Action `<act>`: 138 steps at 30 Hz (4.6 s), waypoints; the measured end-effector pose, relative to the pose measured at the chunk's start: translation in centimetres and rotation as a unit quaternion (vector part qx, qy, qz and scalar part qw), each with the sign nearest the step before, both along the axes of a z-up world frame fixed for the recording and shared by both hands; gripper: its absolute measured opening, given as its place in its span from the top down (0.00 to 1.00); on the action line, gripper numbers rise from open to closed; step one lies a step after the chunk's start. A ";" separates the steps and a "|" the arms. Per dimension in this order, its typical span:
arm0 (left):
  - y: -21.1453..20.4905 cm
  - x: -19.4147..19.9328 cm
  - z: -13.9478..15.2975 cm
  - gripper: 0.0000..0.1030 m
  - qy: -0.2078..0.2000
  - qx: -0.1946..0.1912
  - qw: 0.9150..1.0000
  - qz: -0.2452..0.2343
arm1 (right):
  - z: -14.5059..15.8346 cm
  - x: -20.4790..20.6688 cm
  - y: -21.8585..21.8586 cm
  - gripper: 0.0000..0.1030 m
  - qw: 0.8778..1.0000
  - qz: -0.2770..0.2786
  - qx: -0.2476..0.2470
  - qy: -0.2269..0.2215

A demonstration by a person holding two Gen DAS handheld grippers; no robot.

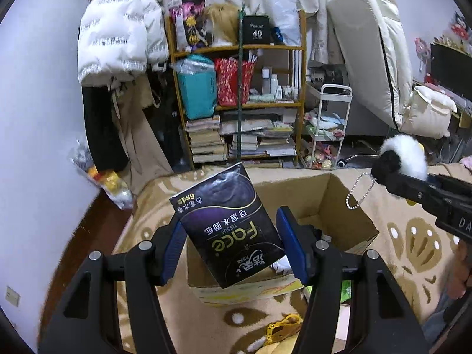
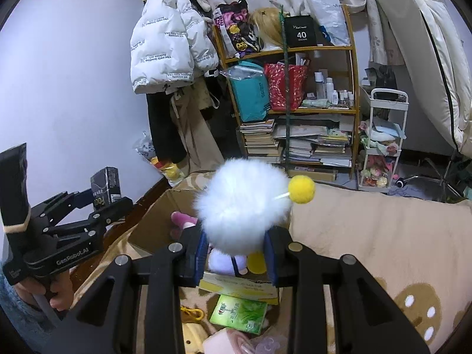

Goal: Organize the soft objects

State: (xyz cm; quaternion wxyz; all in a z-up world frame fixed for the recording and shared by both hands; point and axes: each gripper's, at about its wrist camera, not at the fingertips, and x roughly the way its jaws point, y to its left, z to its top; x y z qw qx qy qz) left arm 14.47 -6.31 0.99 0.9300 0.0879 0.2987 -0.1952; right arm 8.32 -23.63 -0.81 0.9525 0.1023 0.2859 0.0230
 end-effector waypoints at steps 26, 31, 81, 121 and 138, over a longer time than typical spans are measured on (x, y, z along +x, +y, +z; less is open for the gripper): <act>-0.1 1.6 -3.6 0.10 0.046 0.023 0.998 0.019 | -6.1 3.0 0.3 0.47 0.998 0.025 0.016 0.064; 0.6 1.0 -3.1 0.07 0.043 0.022 0.998 0.032 | -5.4 2.3 0.2 0.37 0.998 0.020 0.015 0.059; 1.1 -6.7 -8.8 0.06 0.159 0.087 0.983 0.026 | -8.9 -4.7 -1.3 0.00 0.975 -0.087 0.030 0.201; -3.7 -6.6 -14.4 0.06 0.202 0.143 0.968 -0.038 | -15.3 -2.8 -3.2 0.00 0.941 -0.110 0.071 0.312; -2.1 -4.8 -16.1 0.03 0.227 0.117 0.966 -0.027 | -15.9 -2.6 -3.0 0.00 0.936 -0.111 0.079 0.324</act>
